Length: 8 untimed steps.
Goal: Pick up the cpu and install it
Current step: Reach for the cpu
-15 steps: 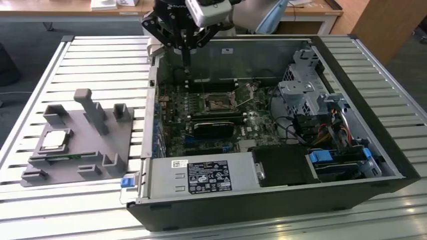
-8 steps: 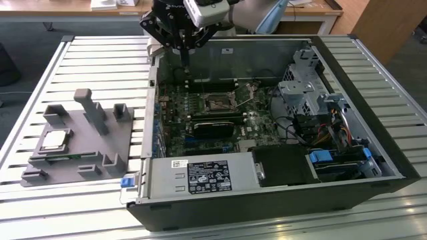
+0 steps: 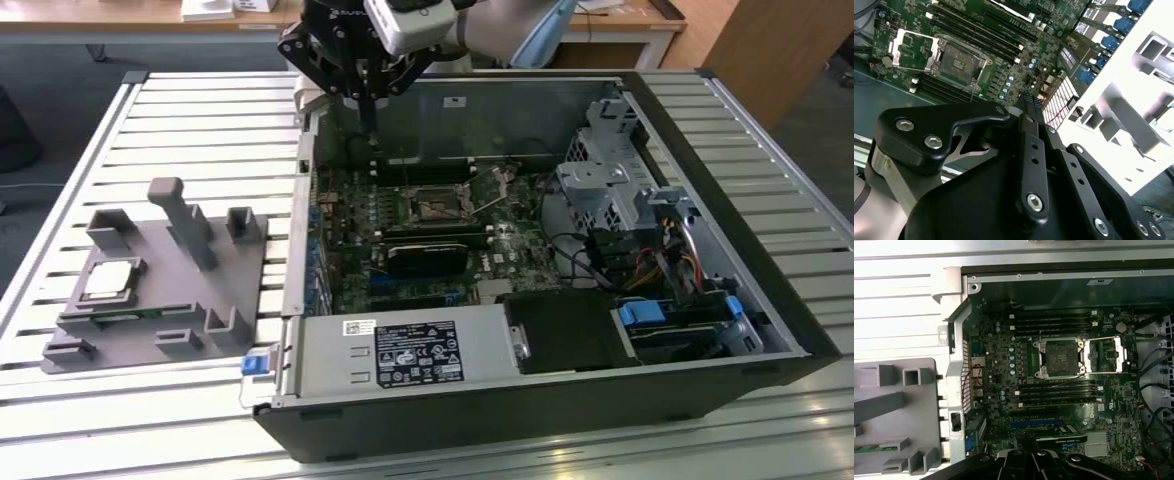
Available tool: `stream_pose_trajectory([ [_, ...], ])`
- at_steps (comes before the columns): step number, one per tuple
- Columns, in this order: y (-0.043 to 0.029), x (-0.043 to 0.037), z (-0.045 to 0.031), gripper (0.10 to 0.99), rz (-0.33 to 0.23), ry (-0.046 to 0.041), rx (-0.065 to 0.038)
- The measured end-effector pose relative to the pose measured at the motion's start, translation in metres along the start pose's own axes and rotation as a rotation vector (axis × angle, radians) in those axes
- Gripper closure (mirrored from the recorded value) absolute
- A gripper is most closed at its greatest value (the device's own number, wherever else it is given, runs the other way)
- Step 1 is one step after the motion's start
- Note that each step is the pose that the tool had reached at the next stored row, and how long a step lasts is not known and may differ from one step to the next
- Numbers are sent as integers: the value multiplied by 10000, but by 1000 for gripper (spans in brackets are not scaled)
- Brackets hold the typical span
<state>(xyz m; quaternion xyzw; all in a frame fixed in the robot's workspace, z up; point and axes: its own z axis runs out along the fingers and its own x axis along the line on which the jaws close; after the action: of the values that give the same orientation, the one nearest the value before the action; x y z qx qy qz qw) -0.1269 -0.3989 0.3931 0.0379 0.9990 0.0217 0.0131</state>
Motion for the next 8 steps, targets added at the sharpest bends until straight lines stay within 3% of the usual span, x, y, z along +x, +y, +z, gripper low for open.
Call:
stream_pose_trajectory([
  [8,-3,35,-1,980,0,1,0],
])
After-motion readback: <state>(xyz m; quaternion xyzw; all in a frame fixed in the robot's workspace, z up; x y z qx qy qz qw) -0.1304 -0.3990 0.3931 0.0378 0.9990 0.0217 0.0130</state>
